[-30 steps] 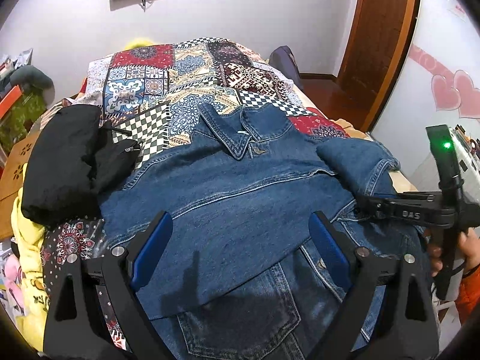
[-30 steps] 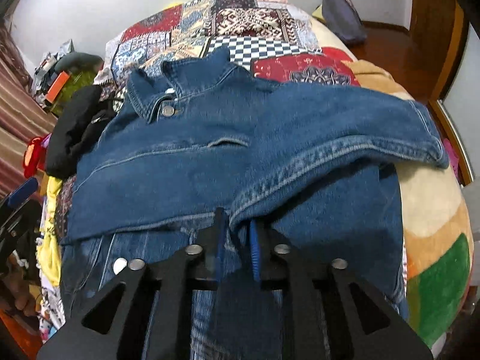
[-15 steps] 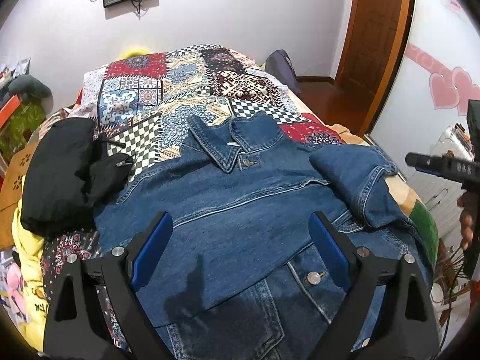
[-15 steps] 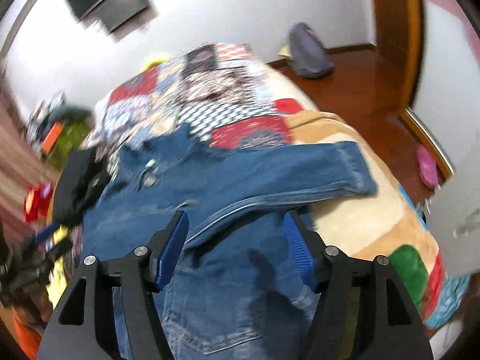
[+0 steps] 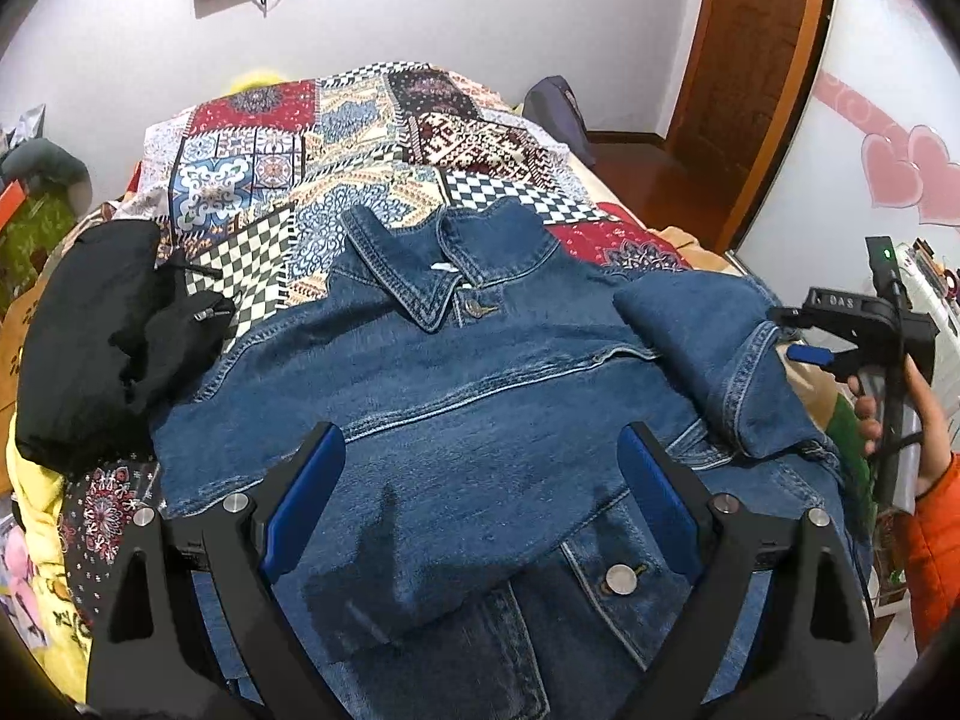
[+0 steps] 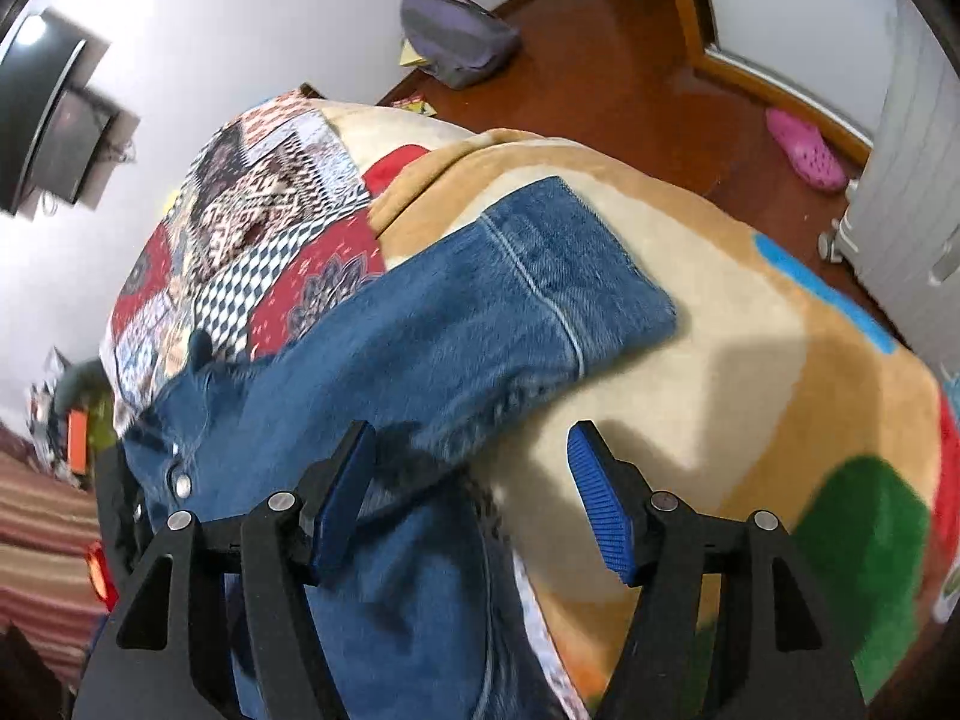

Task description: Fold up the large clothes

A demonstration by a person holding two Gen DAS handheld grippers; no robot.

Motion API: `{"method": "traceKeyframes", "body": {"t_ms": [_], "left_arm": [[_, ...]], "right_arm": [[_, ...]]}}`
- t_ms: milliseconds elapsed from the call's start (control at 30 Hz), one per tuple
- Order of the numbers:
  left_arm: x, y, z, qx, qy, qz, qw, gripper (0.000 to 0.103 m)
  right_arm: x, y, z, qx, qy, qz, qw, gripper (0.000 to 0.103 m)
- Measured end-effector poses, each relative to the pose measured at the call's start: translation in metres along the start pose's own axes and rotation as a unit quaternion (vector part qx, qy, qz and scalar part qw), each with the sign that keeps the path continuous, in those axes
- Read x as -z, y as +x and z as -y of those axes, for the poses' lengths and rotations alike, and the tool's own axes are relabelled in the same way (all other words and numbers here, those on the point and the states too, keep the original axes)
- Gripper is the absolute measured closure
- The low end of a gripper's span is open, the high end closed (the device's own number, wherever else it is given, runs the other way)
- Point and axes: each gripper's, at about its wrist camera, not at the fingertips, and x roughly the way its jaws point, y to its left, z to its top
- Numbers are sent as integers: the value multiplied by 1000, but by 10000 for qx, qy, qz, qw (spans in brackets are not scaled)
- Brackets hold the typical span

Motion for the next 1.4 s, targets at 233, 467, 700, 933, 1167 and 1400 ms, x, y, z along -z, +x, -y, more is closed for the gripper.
{"method": "traceKeyframes", "body": {"t_ms": [233, 467, 700, 933, 1167, 1400], "left_arm": [[2, 10, -10, -20, -132, -90, 9999, 11], [-1, -2, -22, -67, -221, 62, 9997, 11], [-9, -42, -41, 8, -394, 432, 9983, 11], [-8, -88, -81, -23, -551, 628, 9965, 11], [17, -111, -132, -351, -698, 404, 9961, 11], [58, -99, -168, -424, -1144, 18, 9925, 11]], "right_arm": [[-16, 19, 0, -8, 251, 69, 9997, 79], [-12, -23, -45, 87, -702, 677, 9952, 95], [0, -91, -131, -765, -1651, 1042, 9778, 96], [55, -112, -234, -1513, -2879, 930, 9411, 96], [147, -51, -294, -1583, -3796, -95, 9115, 96], [219, 25, -288, -1076, -4401, -1279, 8822, 95]]}}
